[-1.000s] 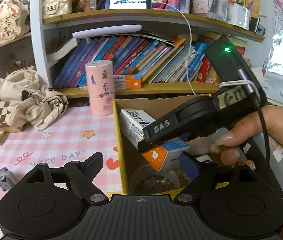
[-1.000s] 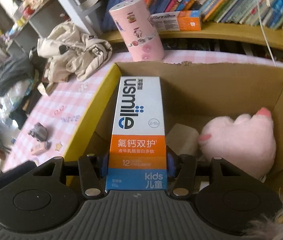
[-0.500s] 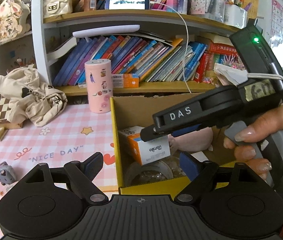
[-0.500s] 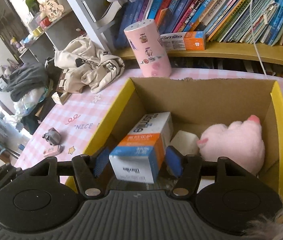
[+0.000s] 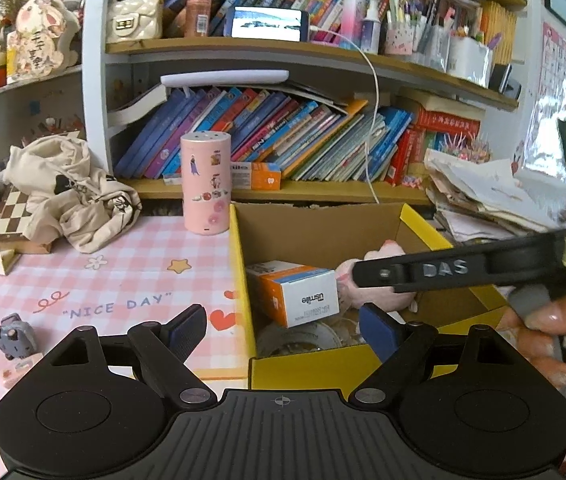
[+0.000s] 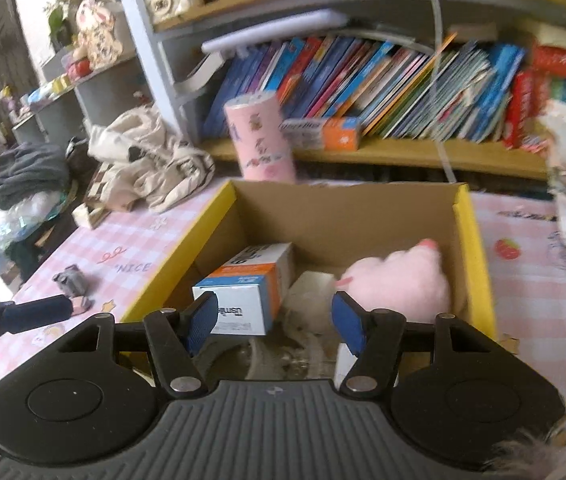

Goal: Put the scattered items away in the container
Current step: 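Open left gripper to release the tape while right gripper releases the Usmile box, then withdraw both open grippers from the box toward the grey toy and pink eraser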

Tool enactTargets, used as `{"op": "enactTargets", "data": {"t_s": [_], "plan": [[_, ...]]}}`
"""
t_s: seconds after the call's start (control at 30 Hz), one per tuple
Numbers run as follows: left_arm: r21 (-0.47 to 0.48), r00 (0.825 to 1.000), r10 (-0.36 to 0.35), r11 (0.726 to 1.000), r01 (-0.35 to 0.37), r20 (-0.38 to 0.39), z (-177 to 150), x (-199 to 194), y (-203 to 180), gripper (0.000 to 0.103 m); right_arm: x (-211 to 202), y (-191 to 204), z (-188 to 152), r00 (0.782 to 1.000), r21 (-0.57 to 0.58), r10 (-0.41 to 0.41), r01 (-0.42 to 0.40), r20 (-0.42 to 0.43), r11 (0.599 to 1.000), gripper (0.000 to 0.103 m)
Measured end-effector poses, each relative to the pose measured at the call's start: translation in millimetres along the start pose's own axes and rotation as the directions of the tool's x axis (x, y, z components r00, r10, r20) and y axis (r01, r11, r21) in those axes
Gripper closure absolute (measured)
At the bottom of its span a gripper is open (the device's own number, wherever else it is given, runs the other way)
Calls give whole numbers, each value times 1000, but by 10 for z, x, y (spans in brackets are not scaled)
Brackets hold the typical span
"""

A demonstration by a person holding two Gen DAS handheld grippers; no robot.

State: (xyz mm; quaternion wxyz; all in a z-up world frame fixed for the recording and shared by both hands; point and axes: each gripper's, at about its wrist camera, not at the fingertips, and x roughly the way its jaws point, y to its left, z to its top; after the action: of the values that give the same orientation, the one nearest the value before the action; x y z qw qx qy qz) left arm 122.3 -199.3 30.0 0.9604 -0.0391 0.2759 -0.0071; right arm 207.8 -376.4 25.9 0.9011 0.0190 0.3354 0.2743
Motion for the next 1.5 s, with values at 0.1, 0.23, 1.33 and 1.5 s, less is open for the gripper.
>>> {"op": "enactTargets", "data": {"t_s": [0.1, 0.23, 1.33, 1.5], "plan": [[-9, 1000, -6, 1000, 6, 13, -39, -73, 51, 17, -167, 46, -104, 998, 14, -50, 50, 46, 999, 42], [-4, 999, -18, 1000, 18, 27, -86, -180, 135, 17, -357, 128, -288, 989, 46, -120, 116, 82, 992, 42], [29, 988, -152, 988, 153, -19, -526, -860, 930, 12, -740, 1283, -1113, 922, 124, -385, 378, 38, 917, 27], [40, 988, -139, 989, 141, -65, -641, -904, 1026, 12, -718, 1398, -1243, 906, 124, -424, 421, -2, 899, 26]]}}
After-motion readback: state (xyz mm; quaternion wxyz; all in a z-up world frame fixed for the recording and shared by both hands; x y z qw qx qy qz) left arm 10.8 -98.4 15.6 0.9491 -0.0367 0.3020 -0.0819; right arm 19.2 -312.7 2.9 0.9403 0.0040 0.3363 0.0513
